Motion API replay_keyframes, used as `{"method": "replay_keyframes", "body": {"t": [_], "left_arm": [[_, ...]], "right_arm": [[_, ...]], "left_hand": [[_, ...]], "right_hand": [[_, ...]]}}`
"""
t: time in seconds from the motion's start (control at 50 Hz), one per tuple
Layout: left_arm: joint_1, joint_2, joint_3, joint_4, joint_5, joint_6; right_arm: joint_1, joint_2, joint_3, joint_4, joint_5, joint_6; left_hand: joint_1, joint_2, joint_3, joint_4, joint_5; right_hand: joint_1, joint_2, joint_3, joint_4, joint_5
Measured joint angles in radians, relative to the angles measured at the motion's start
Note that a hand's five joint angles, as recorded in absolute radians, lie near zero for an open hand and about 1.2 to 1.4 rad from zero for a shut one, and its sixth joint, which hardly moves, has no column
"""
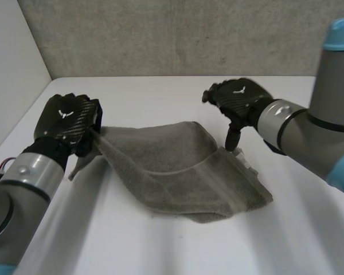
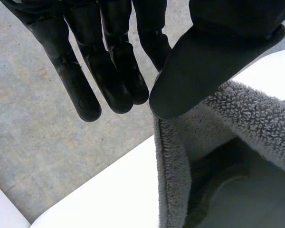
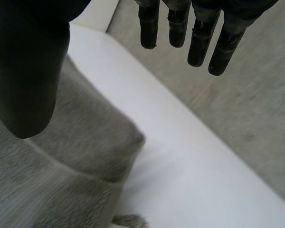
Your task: Fold the towel.
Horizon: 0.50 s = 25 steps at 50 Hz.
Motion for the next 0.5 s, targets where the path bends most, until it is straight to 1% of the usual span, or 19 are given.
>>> {"method": "replay_keyframes", "body": {"t": [0.08,0.14,0.2,0.26,0.38,0.5], "left_arm": [[0.002,0.069,-0.07,0.003,0.0,0.001],[0.003,0.1,-0.106,0.003,0.0,0.001],[0.003,0.126,-0.142,0.003,-0.001,0.002],[0.004,0.149,-0.179,0.004,-0.001,0.002],[0.008,0.193,-0.227,0.003,-0.002,0.003],[0.008,0.264,-0.259,0.001,-0.002,0.003]], "right_arm": [[0.008,0.121,-0.113,0.098,-0.013,-0.004],[0.011,0.193,-0.18,0.161,-0.025,-0.007],[0.015,0.257,-0.235,0.217,-0.052,-0.008],[0.024,0.313,-0.277,0.256,-0.1,-0.006],[0.056,0.367,-0.296,0.27,-0.177,-0.001],[0.094,0.402,-0.296,0.264,-0.208,0.0]], "left_hand": [[0.0,0.0,0.0,0.0,0.0],[0.0,0.0,0.0,0.0,0.0],[0.0,0.0,0.0,0.0,-0.001],[0.0,0.0,0.0,0.0,-0.001],[0.0,0.0,0.0,0.0,-0.001],[0.0,0.0,0.0,0.0,-0.001]], "right_hand": [[0.068,0.062,0.062,0.048,0.085],[0.08,0.071,0.075,0.059,0.1],[0.08,0.071,0.075,0.059,0.101],[0.081,0.071,0.075,0.059,0.103],[0.081,0.071,0.075,0.059,0.104],[0.081,0.071,0.075,0.059,0.104]]}}
